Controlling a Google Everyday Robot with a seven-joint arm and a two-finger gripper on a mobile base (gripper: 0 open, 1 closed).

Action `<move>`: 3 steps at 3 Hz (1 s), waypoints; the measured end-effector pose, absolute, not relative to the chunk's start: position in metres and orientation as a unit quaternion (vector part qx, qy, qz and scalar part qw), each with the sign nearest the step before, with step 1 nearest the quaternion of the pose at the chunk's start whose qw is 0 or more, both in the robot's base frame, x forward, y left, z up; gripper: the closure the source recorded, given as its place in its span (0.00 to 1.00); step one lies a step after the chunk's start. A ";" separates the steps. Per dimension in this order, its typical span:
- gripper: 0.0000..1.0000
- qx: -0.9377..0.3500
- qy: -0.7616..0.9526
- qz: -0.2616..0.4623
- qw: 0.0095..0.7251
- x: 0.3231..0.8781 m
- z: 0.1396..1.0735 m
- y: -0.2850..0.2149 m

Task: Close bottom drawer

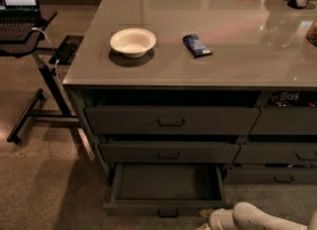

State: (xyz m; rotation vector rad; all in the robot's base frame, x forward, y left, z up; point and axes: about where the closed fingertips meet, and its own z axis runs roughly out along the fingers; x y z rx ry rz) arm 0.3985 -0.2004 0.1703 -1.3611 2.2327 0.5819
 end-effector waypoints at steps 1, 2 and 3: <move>0.68 -0.508 0.798 0.215 0.241 0.421 0.166 -0.183; 0.92 -0.527 0.784 0.202 0.260 0.458 0.171 -0.164; 1.00 -0.528 0.783 0.192 0.266 0.470 0.173 -0.162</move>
Offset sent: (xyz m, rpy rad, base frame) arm 0.1074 0.0567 0.0100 -0.0010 -0.1666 0.0957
